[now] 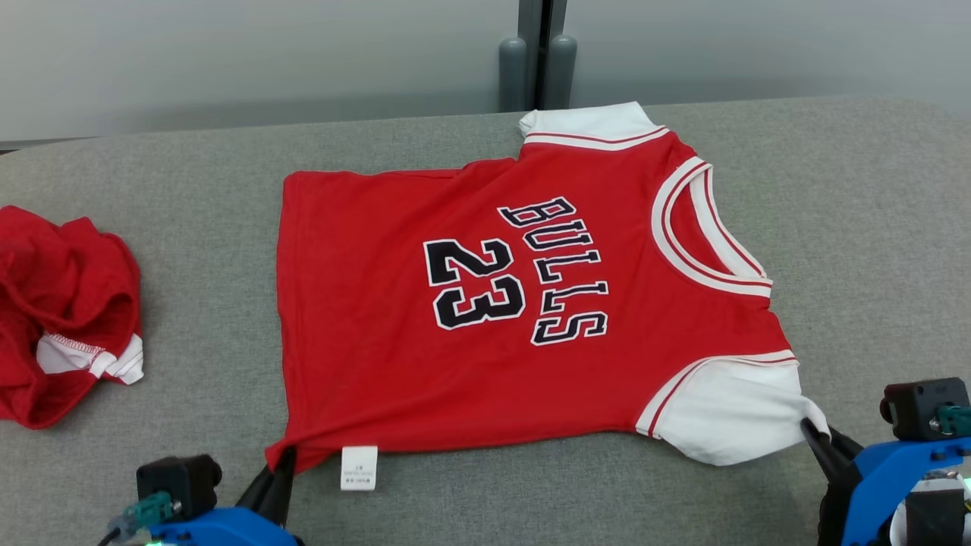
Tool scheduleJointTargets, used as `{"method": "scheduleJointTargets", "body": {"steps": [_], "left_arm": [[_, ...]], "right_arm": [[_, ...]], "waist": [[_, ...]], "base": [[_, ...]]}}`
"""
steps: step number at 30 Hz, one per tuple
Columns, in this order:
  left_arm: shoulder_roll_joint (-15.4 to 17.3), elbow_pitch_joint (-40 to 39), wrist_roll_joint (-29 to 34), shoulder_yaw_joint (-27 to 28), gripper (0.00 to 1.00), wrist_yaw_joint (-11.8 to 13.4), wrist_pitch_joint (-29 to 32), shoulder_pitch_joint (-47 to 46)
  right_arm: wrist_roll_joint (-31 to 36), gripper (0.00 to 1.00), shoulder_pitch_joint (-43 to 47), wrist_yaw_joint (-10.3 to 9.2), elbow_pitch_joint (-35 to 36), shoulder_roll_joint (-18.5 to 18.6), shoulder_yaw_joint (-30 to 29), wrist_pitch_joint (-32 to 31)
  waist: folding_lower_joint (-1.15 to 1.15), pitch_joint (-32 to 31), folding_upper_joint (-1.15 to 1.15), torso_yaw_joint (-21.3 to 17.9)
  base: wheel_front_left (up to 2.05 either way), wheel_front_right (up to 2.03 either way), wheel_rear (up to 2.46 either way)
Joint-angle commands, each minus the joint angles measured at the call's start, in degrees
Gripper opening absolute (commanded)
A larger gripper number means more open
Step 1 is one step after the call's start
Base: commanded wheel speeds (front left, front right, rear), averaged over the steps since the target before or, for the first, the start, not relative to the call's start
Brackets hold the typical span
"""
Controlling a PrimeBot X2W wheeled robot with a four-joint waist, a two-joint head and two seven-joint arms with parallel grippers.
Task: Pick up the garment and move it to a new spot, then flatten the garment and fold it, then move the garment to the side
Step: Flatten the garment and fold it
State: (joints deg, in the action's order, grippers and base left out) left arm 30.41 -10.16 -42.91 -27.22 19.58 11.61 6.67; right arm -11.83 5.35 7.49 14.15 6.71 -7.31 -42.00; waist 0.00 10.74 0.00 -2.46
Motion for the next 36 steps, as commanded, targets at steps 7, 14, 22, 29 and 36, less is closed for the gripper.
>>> {"method": "scheduleJointTargets", "body": {"steps": [7,14,22,29,36], "left_arm": [[-1.9,2.3,0.2,-0.3,0.00,-2.4,1.2,-10.1],[-4.7,9.3,-0.5,0.3,0.00,-4.7,0.0,-17.3],[-8.3,20.4,-0.5,-0.6,0.00,-8.9,-2.0,-26.0],[-10.3,27.9,0.4,-1.9,0.00,-11.0,-2.9,-31.5],[-12.3,32.4,0.8,-2.9,1.00,-12.6,-4.8,-34.1]], "right_arm": [[0.6,0.00,-7.4,0.02,-0.2,2.3,0.6,2.8],[-1.1,0.00,-17.6,0.02,-8.2,5.1,2.5,5.7],[-0.3,0.00,-27.8,0.02,-19.0,6.4,5.7,10.5],[1.3,0.00,-33.9,0.02,-24.0,6.9,6.3,14.5],[2.1,1.00,-37.3,0.02,-26.4,6.2,6.0,18.4]], "waist": [[0.00,0.8,0.00,1.0],[0.00,2.4,0.00,1.4],[0.00,5.1,0.00,2.6],[0.00,7.5,0.00,3.4],[0.00,8.4,0.00,4.3]], "base": [[0.00,0.00,0.00],[0.00,0.00,0.00],[0.00,0.00,0.00],[0.00,0.00,0.00],[0.00,0.00,0.00]]}}
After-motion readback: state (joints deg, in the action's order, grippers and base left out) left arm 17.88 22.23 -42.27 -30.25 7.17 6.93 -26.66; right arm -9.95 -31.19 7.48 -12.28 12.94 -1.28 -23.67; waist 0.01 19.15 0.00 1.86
